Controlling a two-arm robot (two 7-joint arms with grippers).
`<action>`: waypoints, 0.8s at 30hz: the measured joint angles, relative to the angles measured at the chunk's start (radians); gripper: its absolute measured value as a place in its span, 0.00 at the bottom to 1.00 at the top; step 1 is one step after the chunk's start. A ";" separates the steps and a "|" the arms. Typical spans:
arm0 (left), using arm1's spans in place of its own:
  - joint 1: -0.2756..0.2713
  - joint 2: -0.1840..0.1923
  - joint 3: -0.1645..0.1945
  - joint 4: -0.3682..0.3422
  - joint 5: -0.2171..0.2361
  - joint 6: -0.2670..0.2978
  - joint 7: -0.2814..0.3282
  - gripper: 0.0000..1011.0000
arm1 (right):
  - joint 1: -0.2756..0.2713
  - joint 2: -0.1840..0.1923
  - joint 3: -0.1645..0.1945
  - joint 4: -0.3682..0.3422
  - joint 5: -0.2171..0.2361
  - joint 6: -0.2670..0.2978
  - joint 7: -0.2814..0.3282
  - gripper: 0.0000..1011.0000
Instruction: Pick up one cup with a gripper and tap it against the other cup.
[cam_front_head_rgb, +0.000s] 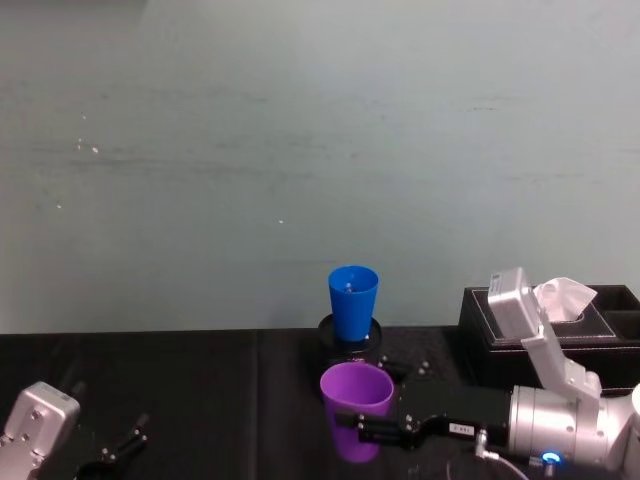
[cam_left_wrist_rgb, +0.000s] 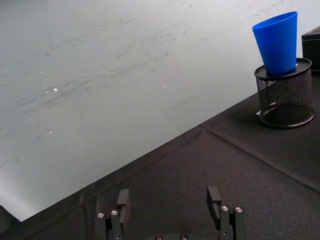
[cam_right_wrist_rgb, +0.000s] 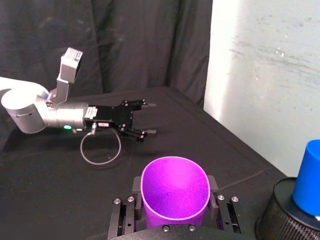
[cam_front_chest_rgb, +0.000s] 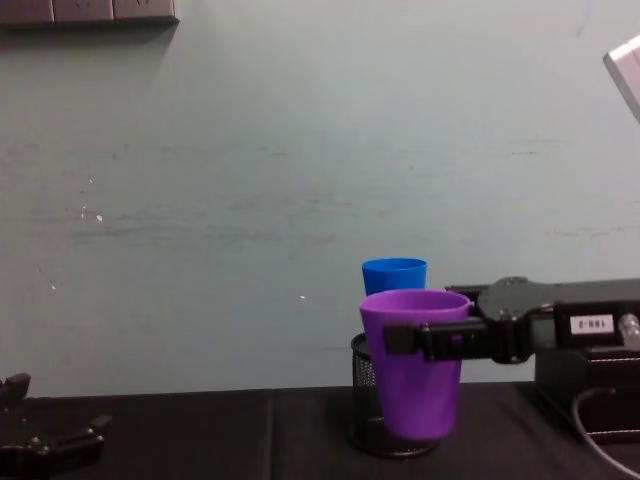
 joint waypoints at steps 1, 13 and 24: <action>0.000 0.000 0.000 0.000 0.000 0.000 0.000 0.99 | -0.002 0.002 -0.002 -0.002 0.000 -0.002 -0.002 0.73; 0.000 0.000 0.000 0.000 0.000 0.000 0.000 0.99 | -0.009 0.010 -0.019 -0.008 0.011 -0.020 -0.013 0.73; 0.000 0.000 0.000 0.000 0.000 0.000 0.000 0.99 | -0.009 0.009 -0.017 -0.008 0.011 -0.019 -0.013 0.73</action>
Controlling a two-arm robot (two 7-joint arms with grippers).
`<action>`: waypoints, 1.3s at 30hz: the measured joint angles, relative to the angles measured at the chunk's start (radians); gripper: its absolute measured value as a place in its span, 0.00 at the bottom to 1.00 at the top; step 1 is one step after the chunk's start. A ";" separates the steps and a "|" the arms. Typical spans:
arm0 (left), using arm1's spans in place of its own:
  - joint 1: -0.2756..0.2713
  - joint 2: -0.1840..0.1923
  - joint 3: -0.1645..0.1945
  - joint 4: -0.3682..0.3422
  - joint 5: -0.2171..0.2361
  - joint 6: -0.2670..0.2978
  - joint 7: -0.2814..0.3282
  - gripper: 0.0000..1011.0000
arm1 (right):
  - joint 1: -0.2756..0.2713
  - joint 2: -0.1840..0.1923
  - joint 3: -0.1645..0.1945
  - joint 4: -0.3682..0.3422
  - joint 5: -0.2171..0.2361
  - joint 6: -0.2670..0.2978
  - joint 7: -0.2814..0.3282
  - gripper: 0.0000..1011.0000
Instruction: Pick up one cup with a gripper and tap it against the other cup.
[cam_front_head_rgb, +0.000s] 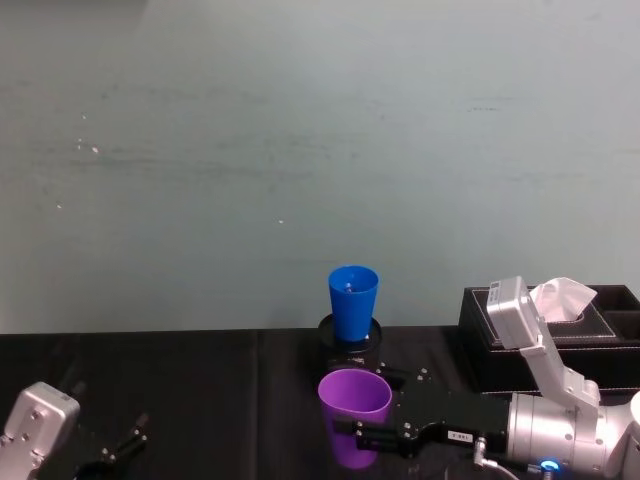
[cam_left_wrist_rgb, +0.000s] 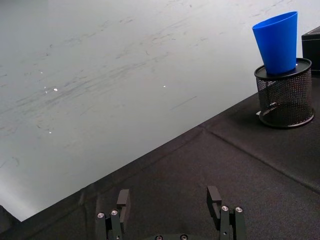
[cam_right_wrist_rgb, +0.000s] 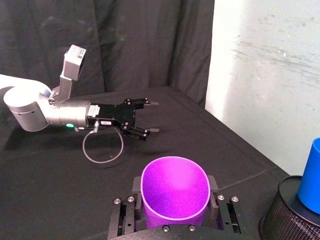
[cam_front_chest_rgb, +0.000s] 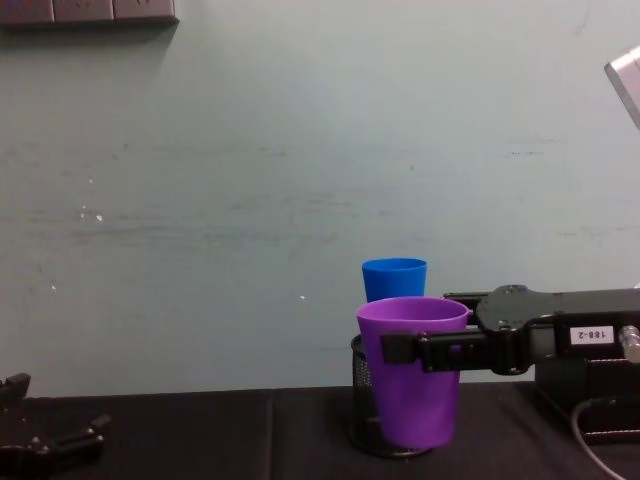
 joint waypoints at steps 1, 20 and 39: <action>0.000 0.000 0.000 0.000 0.000 0.000 0.000 0.99 | 0.000 0.000 0.000 0.000 0.000 0.000 0.000 0.73; 0.000 0.000 0.000 0.000 0.000 0.000 0.000 0.99 | 0.001 -0.001 0.002 0.001 -0.001 0.002 0.001 0.73; 0.000 0.000 0.000 0.000 0.000 0.000 0.000 0.99 | 0.001 -0.001 0.002 0.001 -0.001 0.001 0.001 0.73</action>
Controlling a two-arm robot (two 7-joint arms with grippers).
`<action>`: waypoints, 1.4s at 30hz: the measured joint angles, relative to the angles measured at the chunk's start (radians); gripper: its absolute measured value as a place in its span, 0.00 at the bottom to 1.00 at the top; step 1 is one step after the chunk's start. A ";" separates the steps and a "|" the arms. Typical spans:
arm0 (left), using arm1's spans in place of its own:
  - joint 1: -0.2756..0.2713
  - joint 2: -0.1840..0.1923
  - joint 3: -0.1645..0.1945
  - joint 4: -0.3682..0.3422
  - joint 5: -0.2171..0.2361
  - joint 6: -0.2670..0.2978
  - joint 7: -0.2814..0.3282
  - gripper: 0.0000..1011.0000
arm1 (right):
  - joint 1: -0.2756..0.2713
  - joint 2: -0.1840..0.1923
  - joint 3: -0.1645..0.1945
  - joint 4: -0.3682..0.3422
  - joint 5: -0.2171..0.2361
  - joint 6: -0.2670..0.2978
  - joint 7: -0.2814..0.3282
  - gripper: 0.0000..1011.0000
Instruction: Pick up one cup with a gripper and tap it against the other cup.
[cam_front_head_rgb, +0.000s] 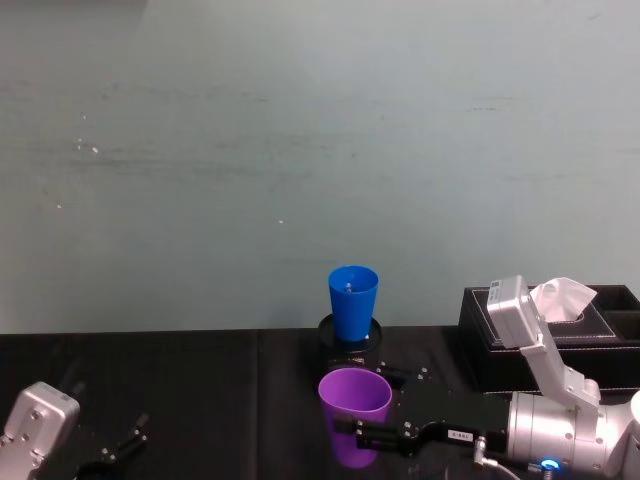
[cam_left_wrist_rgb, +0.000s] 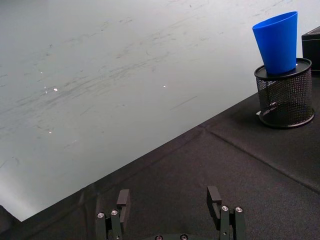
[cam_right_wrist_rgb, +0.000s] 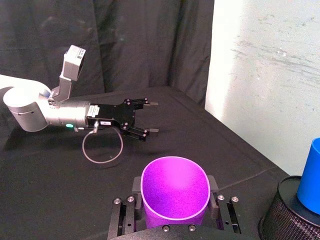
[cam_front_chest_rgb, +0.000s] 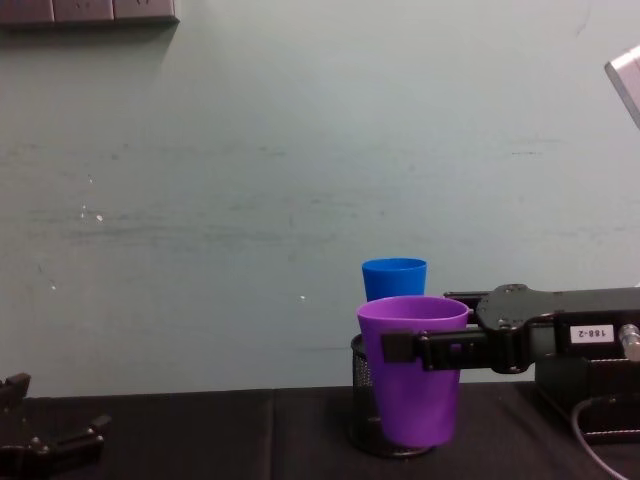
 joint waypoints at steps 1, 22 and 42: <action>0.000 0.000 0.000 0.000 0.000 0.000 0.000 0.99 | 0.000 0.000 0.000 0.000 0.000 0.000 0.000 0.73; 0.000 0.000 0.000 0.000 0.000 0.000 0.000 0.99 | 0.000 0.000 0.000 0.000 0.000 0.000 0.000 0.73; 0.000 0.000 0.000 0.000 0.000 0.000 0.000 0.99 | 0.000 0.000 0.000 0.000 0.000 0.000 0.000 0.73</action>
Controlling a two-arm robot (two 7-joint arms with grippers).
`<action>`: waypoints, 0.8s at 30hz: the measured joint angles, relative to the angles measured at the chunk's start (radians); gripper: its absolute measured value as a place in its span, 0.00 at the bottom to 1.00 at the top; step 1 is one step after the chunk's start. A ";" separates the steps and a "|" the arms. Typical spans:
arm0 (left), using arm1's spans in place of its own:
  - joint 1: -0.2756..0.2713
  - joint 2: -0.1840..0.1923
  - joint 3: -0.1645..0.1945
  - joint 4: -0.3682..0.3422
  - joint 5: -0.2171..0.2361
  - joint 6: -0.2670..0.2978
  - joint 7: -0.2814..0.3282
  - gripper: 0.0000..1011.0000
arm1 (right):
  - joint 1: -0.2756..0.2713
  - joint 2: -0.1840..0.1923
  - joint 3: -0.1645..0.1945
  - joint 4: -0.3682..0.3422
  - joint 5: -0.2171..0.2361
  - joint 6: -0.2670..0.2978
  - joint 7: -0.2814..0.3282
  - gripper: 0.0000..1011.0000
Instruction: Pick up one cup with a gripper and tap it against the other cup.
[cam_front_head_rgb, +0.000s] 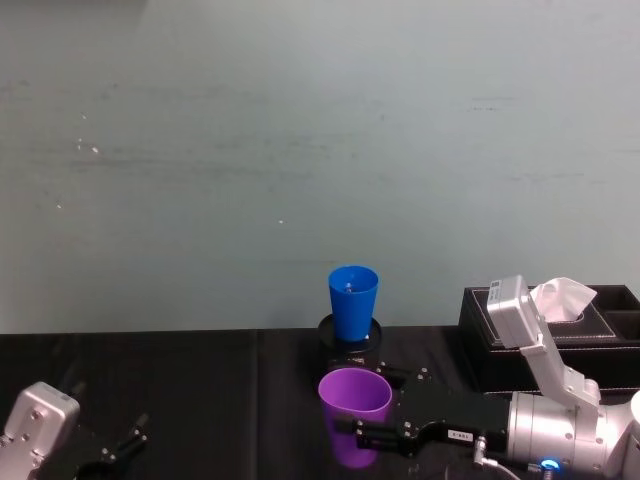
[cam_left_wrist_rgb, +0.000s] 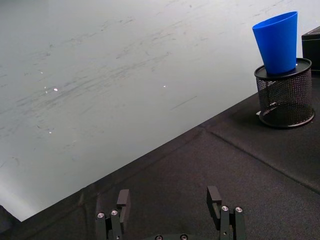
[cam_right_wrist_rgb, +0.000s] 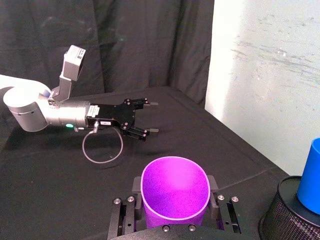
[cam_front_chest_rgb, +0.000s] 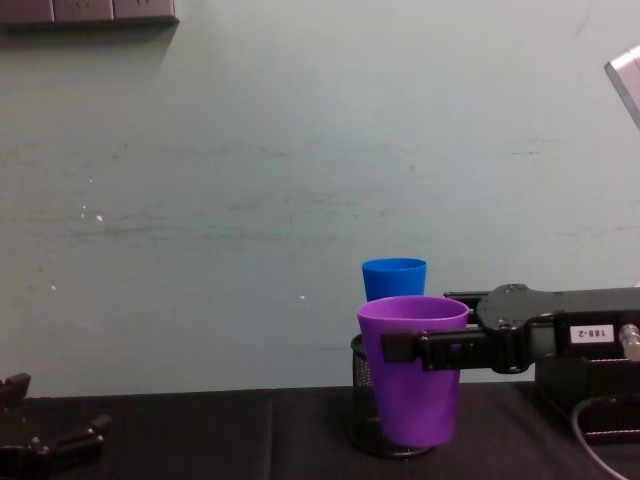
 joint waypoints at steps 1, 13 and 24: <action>0.000 0.000 0.000 0.000 0.000 0.000 0.000 0.99 | 0.000 0.000 0.000 0.000 0.000 0.000 0.000 0.73; 0.000 0.000 0.000 0.000 0.000 0.000 0.000 0.99 | 0.009 -0.017 -0.019 0.058 0.001 -0.047 0.001 0.73; 0.000 0.000 0.000 0.000 0.000 0.000 0.000 0.99 | 0.005 -0.021 -0.041 0.118 -0.015 -0.099 0.043 0.73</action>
